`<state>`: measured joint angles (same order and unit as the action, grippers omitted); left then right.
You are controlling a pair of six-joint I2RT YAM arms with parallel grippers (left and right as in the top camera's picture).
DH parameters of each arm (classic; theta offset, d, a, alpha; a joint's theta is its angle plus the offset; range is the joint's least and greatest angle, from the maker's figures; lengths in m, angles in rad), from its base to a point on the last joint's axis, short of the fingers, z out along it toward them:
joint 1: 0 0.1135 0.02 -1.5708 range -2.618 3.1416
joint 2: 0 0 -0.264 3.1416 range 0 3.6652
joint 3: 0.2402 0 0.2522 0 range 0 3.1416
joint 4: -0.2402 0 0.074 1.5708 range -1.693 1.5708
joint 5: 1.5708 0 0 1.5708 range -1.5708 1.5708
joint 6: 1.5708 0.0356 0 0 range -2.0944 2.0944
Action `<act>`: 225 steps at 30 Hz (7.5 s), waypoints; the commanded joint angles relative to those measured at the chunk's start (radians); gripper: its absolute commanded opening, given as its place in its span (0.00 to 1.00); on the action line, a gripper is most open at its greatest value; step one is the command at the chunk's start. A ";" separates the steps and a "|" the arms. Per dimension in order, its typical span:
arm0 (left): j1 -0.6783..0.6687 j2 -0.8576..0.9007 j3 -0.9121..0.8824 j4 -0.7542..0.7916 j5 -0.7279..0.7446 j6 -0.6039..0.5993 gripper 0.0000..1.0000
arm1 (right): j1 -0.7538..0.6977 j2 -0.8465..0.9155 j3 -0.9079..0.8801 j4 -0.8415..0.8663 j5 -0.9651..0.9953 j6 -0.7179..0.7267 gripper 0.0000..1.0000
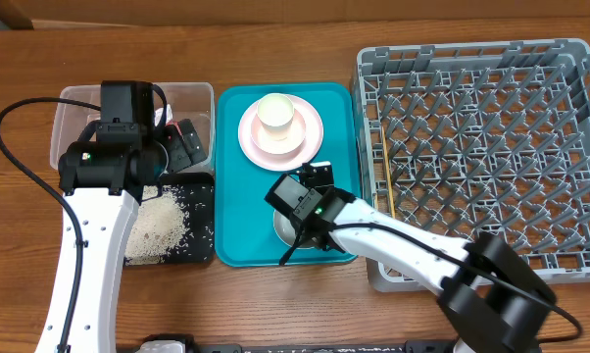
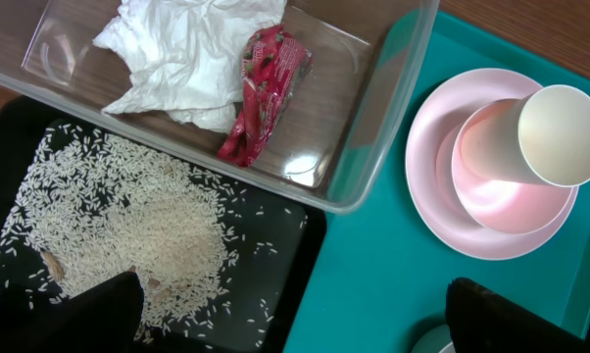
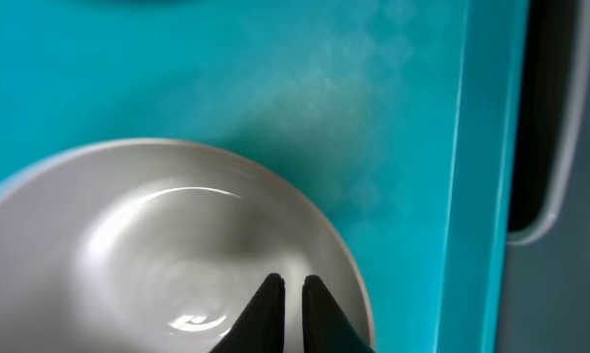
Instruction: Sort waste into correct bins and load items into the dishwasher
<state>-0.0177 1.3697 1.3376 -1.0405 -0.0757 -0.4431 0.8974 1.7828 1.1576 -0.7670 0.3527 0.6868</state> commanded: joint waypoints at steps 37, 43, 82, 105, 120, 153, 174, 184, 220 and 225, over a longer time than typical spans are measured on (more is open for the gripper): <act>0.004 -0.001 0.014 0.001 -0.002 0.001 1.00 | 0.000 -0.202 0.033 0.093 -0.355 0.021 0.31; 0.004 -0.001 0.014 0.001 -0.002 0.001 1.00 | 0.000 -0.202 0.033 0.083 -0.355 0.021 0.31; 0.004 -0.001 0.014 0.001 -0.002 0.001 1.00 | 0.090 0.025 0.033 0.095 -0.277 -0.257 0.25; 0.004 -0.001 0.014 0.001 -0.002 0.001 1.00 | 0.090 0.025 0.033 0.066 -0.303 -0.242 0.05; 0.004 -0.001 0.014 0.001 -0.002 0.001 1.00 | 0.089 0.025 0.033 0.048 -0.303 -0.208 0.04; 0.004 -0.001 0.014 0.001 -0.002 0.001 1.00 | 0.089 0.026 0.006 0.047 -0.275 -0.224 0.17; 0.004 -0.001 0.014 0.001 -0.002 0.001 1.00 | 0.089 0.026 -0.032 0.085 -0.249 -0.223 0.08; 0.004 -0.001 0.014 0.001 -0.002 0.001 1.00 | 0.072 -0.012 0.073 0.054 -0.382 -0.213 0.04; 0.004 -0.001 0.014 0.001 -0.002 0.001 1.00 | -1.023 -0.366 0.039 -0.552 -1.646 -1.057 0.04; 0.004 -0.001 0.014 0.001 -0.002 0.001 1.00 | -1.023 -0.366 -0.069 -0.550 -1.657 -1.115 0.04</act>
<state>-0.0177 1.3697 1.3376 -1.0405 -0.0753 -0.4431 -0.1238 1.4334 1.1309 -1.3197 -1.2633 -0.3290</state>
